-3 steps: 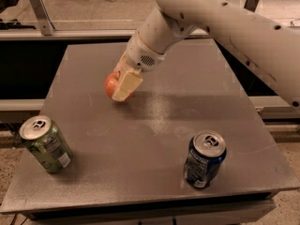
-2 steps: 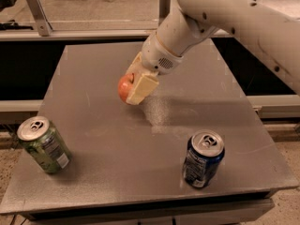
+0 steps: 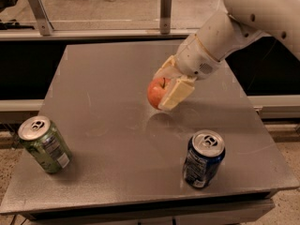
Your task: Move apple near pepsi can
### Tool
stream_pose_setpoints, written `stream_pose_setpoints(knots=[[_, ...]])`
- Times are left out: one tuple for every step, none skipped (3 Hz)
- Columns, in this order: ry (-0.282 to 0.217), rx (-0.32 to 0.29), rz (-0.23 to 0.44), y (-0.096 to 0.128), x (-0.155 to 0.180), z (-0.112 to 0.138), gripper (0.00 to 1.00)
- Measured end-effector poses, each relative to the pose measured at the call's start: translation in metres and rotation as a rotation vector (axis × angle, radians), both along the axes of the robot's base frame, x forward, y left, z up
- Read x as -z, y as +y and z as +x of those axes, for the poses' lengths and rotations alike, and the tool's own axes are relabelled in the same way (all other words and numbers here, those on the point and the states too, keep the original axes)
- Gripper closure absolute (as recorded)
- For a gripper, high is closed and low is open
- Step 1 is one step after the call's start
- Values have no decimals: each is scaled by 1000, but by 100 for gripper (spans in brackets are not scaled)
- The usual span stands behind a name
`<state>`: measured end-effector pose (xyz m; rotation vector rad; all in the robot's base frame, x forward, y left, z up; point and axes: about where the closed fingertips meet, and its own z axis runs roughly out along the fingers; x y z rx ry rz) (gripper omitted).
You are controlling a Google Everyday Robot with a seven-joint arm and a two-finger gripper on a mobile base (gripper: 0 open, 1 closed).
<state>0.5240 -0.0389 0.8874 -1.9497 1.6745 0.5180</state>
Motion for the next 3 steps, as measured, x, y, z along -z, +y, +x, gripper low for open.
stream_pose_setpoints(knots=[[-10,-56,7,-29,0,-14,100],[-21,-117,2,-53,1,-29,100],[-29,-211,0,-73,4,-47,100]])
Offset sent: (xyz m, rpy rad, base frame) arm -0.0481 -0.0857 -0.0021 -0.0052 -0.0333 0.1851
